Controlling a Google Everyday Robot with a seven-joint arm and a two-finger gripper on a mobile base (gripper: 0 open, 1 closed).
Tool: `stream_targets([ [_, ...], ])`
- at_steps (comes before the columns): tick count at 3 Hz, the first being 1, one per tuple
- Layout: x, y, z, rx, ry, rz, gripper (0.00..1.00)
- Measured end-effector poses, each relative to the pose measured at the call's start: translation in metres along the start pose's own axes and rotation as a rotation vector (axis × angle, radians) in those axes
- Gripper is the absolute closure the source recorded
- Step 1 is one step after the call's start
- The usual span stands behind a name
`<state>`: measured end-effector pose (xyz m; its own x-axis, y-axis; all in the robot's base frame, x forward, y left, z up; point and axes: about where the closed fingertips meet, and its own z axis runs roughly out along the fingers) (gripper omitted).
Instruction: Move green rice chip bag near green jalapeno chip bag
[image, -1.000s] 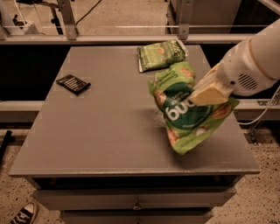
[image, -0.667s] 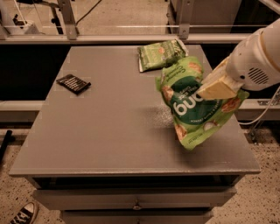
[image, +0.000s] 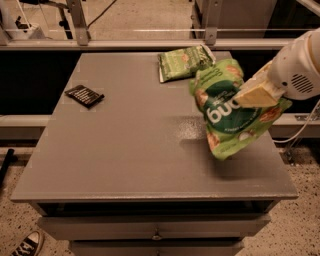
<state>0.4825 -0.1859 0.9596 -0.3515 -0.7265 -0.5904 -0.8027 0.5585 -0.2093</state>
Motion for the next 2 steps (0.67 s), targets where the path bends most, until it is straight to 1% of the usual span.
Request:
stream_targets([
  [1, 0.026, -0.087, -0.006, 0.166, -0.067, 0.166, 1.00],
  [2, 0.051, -0.174, -0.008, 0.307, -0.107, 0.320, 1.00],
])
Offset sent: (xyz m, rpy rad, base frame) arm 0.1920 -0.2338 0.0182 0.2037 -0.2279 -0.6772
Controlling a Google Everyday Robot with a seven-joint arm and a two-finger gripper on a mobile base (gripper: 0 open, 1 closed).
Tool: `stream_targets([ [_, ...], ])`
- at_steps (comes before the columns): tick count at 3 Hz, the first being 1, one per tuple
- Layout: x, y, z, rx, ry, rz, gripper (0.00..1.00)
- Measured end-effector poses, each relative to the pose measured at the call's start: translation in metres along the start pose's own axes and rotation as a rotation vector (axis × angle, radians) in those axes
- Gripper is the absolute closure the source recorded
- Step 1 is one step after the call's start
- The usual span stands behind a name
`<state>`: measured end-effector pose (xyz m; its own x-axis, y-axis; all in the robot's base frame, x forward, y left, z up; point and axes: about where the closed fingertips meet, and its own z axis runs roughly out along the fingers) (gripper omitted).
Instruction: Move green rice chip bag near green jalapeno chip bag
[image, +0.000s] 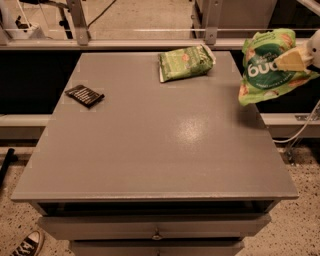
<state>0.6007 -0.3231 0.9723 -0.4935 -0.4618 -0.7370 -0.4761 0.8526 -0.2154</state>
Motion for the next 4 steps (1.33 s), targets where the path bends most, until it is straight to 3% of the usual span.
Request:
stream_targets([
  [1, -0.003, -0.054, 0.035, 0.070, -0.016, 0.118, 1.00],
  [2, -0.006, -0.071, 0.077, 0.079, -0.022, 0.194, 1.00],
  [4, -0.023, -0.050, 0.142, -0.017, -0.053, 0.226, 1.00],
])
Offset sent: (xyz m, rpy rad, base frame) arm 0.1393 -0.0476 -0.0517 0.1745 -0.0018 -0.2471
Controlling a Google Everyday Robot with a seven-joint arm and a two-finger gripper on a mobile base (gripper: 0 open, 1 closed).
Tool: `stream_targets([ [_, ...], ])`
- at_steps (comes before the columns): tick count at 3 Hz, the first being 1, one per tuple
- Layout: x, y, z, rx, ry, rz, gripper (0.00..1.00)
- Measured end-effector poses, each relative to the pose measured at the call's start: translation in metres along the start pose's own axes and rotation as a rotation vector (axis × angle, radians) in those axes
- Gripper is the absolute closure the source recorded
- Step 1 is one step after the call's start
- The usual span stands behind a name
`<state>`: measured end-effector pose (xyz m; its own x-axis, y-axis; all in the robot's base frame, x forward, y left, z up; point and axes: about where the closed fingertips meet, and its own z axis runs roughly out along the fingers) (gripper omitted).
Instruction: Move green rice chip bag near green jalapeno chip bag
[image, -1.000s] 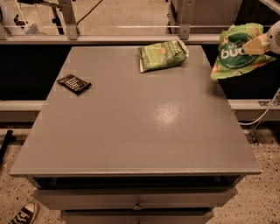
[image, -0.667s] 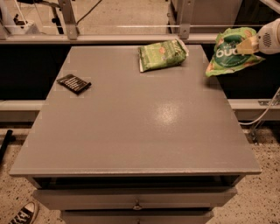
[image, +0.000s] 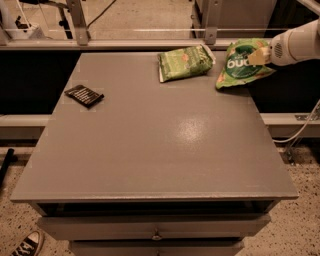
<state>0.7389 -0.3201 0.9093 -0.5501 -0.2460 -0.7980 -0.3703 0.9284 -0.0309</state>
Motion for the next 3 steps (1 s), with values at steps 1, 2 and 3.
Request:
stream_targets([
  [1, -0.006, 0.028, 0.018, -0.086, -0.017, -0.009, 1.00],
  [2, -0.006, 0.053, 0.031, -0.167, -0.015, -0.011, 0.82],
  [3, -0.001, 0.069, 0.034, -0.218, -0.012, -0.010, 0.59],
])
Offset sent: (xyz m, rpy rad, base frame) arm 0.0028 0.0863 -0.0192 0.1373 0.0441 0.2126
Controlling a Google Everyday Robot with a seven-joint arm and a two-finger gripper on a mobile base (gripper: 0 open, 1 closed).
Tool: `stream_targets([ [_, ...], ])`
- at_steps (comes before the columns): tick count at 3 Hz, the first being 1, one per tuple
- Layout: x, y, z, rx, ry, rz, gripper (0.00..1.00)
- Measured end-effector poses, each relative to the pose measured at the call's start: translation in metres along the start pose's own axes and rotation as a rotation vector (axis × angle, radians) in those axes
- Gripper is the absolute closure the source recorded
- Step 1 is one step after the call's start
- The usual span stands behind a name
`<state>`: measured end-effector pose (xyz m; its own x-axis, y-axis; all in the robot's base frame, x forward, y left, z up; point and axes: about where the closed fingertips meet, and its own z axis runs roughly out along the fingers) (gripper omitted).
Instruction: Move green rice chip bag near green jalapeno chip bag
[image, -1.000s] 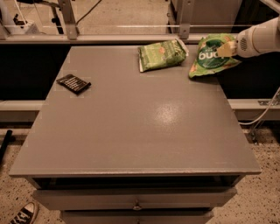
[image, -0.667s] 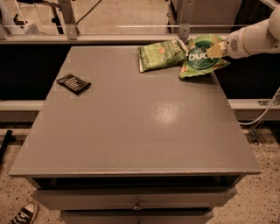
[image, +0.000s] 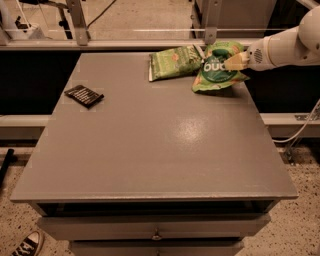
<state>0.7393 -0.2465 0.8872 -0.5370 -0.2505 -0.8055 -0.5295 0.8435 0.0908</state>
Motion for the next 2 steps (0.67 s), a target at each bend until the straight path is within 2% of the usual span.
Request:
stream_targets([
  [2, 0.004, 0.008, -0.020, -0.019, 0.001, -0.067, 0.13],
])
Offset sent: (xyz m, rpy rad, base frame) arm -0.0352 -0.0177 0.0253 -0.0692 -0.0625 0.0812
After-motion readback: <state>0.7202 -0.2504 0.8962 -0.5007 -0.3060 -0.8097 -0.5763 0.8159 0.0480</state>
